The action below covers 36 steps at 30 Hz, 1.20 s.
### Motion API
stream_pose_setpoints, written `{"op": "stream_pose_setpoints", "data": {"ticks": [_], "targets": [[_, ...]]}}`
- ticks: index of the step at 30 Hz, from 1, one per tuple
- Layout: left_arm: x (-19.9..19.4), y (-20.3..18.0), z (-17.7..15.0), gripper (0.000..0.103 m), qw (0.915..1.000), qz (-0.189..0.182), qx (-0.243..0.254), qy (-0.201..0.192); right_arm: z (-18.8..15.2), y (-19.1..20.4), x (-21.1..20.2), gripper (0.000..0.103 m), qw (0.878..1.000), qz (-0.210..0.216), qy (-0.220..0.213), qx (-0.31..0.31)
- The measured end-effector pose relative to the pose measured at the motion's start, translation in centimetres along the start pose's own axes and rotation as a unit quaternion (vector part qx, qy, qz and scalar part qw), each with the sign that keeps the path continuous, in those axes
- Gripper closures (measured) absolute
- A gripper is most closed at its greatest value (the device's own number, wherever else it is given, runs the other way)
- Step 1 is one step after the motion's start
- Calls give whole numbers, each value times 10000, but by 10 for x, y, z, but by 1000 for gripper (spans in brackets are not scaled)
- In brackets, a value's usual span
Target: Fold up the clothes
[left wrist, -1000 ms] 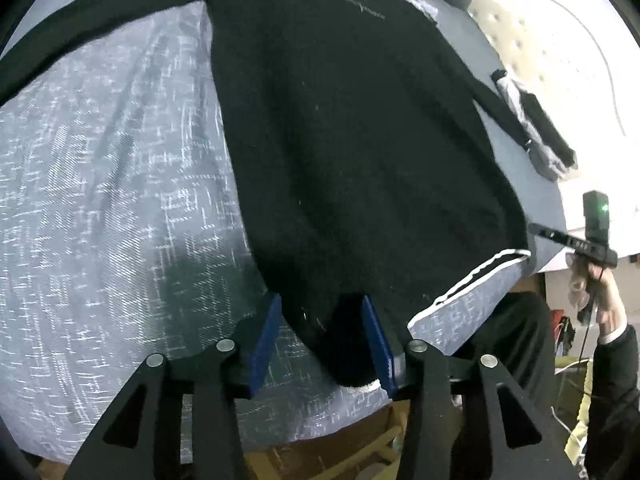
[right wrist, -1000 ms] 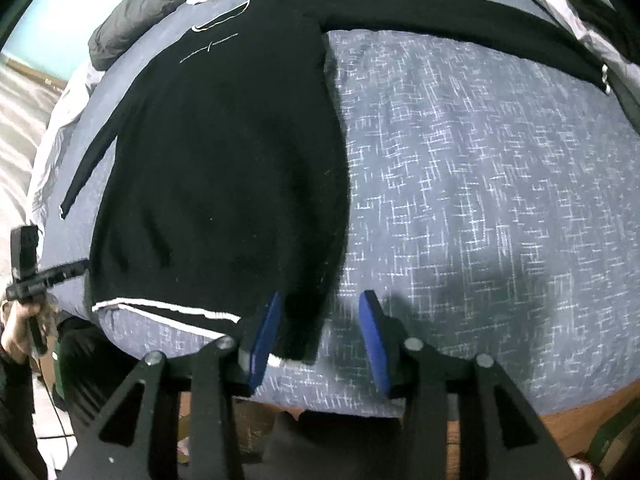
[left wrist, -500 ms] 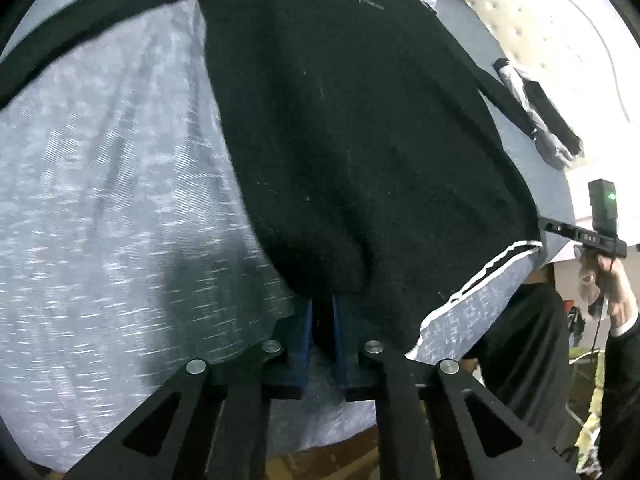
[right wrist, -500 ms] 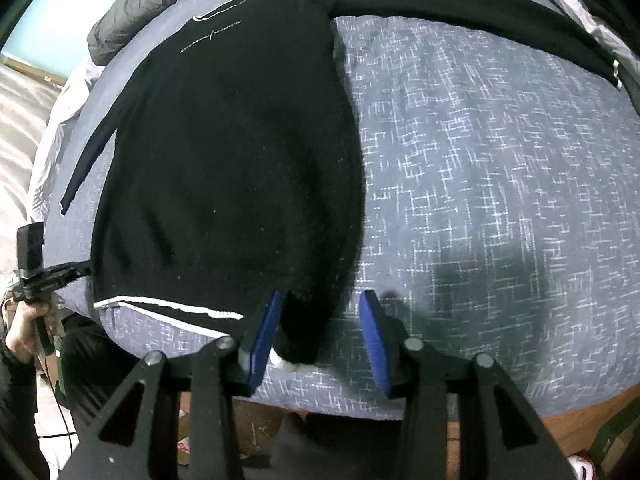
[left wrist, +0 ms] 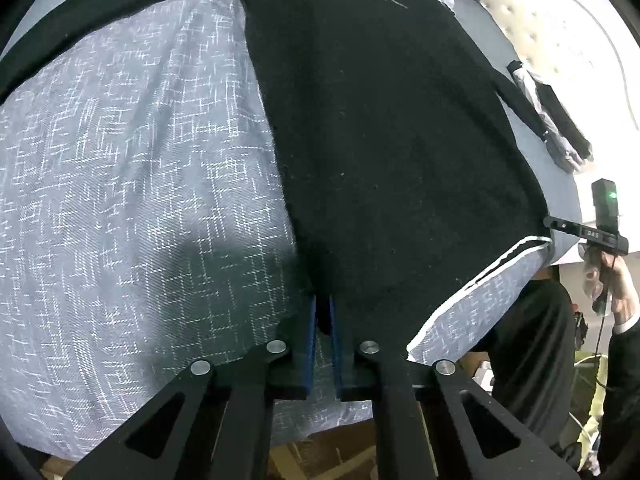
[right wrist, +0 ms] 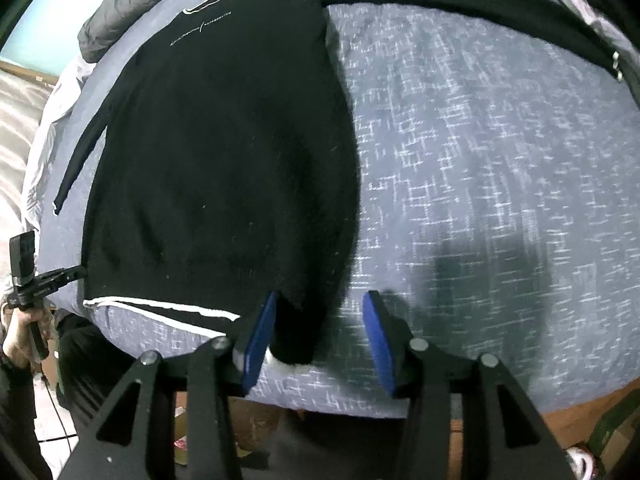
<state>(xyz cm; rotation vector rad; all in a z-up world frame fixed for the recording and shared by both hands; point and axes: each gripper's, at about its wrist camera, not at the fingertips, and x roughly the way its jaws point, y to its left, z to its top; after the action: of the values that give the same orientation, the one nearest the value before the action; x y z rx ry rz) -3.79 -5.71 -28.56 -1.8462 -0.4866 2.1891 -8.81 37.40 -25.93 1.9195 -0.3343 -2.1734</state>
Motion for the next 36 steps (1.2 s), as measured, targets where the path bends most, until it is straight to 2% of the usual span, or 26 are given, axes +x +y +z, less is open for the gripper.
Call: {"op": "stream_pose_setpoints", "data": {"ticks": [4, 5, 6, 7, 10, 15, 18, 21, 23, 25, 27, 32, 36], "targets": [[-1, -5, 2, 96, 10000, -2, 46, -27, 1, -3, 10, 58, 9998, 115, 63, 143], [-1, -5, 2, 96, 10000, 2, 54, -30, 1, -3, 11, 66, 9997, 158, 36, 157], [-2, -6, 3, 96, 10000, 7, 63, -33, 1, -3, 11, 84, 9997, 202, 9, 170], [-2, -6, 3, 96, 10000, 11, 72, -36, 0, -3, 10, 95, 9996, 221, -21, 149], [-4, -8, 5, 96, 9999, 25, 98, -46, -6, 5, -3, 98, 9998, 120, -125, -138], [-5, -9, 7, 96, 9999, 58, 120, -54, -14, 12, -24, 98, 9982, -90, -156, -564], [-3, -7, 6, 96, 9999, 99, 85, -40, -18, 14, -5, 98, 9971, -275, 100, -703], [0, -4, 0, 97, 9998, 187, 36, 24, -18, 15, 6, 95, 9973, -257, 227, -655], [0, 0, -1, 97, 9998, 177, -50, 21, -16, 15, 3, 91, 9976, -260, 186, -612], [-6, -1, -2, 97, 9997, 207, -24, -84, -15, 15, -7, 73, 9979, -224, 42, -613], [-15, -9, -5, 97, 9994, 243, 139, -211, -13, 17, -18, 69, 9976, -200, -139, -652], [-29, -32, -6, 96, 9977, 120, 553, -376, -12, 51, -30, 69, 9885, -250, -386, -1443], [-41, -37, -2, 95, 9961, -56, 683, -551, -21, 92, -15, 68, 9744, -404, -243, -2196]]}}
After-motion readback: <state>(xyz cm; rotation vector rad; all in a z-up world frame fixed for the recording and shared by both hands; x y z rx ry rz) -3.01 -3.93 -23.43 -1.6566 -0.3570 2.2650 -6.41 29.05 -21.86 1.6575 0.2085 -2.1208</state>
